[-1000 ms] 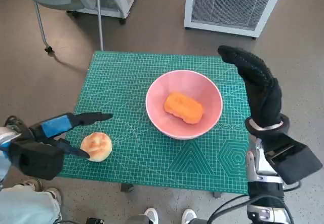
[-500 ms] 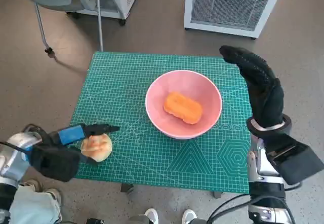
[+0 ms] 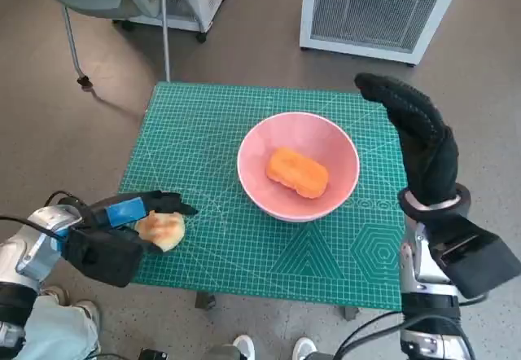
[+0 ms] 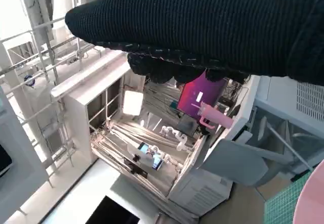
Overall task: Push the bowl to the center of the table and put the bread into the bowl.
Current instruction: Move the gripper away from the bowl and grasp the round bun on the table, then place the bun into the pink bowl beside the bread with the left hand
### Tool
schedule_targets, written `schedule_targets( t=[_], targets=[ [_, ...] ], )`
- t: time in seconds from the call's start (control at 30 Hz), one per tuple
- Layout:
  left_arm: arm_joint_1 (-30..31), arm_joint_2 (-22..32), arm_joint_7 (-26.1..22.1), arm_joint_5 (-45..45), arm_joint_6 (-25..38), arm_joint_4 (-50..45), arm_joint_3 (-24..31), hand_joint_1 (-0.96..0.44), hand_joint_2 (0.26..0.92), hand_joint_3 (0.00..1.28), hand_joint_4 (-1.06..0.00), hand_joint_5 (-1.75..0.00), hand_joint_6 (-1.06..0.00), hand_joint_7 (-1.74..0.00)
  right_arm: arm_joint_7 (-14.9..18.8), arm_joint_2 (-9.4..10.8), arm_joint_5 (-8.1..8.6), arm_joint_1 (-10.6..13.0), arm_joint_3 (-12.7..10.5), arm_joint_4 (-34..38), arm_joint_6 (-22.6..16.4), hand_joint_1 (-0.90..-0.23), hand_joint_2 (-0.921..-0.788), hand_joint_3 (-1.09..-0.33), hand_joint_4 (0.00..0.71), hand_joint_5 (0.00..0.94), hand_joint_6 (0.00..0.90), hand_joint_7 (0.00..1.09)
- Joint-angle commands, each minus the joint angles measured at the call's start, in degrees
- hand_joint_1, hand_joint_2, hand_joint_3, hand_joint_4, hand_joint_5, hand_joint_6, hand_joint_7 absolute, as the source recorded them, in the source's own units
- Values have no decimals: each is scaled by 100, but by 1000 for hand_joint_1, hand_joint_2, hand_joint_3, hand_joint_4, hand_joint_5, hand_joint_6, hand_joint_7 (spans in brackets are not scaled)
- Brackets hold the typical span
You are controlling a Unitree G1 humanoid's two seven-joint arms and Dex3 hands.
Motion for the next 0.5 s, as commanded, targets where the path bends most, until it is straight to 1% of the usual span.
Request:
schedule_targets(
  t=[0.03, 0.1, 0.23, 0.3, 0.33, 0.37, 0.43, 0.5],
  targets=[
    [327, 240, -131, -46, -71, -228, 21, -1, 889, 96, -726, -1146, -649, -1084, -35, 9, 5, 112, -4, 31, 73, -700, -921, -818, 202, 7, -1, 618],
    [361, 324, -209, -260, -124, -388, 145, -1, 885, 102, -703, -1228, -689, -1010, -44, 19, -4, 109, 0, 41, 67, -700, -921, -818, 202, 7, -1, 618],
    [377, 454, -520, -920, -166, -724, 476, 0, 883, 110, -688, -1296, -717, -949, -62, 41, -31, 101, 15, 70, 53, -700, -921, -817, 203, 7, -1, 618],
    [360, 500, -678, -1216, -128, -923, 636, 0, 877, 116, -703, -1262, -707, -980, -65, 41, -37, 97, 16, 92, 40, -700, -921, -817, 203, 7, -1, 618],
    [352, 516, -746, -1329, -97, -1017, 701, 0, 885, 111, -698, -1231, -681, -1044, -65, 38, -38, 95, 16, 102, 35, -700, -921, -817, 203, 7, -1, 618],
    [309, 539, -816, -1495, -59, -1158, 810, 0, 888, 110, -697, -1220, -672, -1067, -68, 39, -45, 94, 18, 109, 30, -700, -921, -817, 203, 7, -1, 618],
    [228, 554, -907, -1736, -4, -1381, 990, 0, 907, 96, -673, -1185, -638, -1158, -68, 36, -48, 85, 17, 134, 21, -700, -921, -817, 203, 7, -1, 618],
    [144, 546, -936, -1902, 30, -1571, 1153, 0, 914, 97, -655, -1178, -625, -1197, -65, 35, -49, 73, 13, 159, 14, -700, -921, -817, 203, 7, -1, 618]
  ],
)
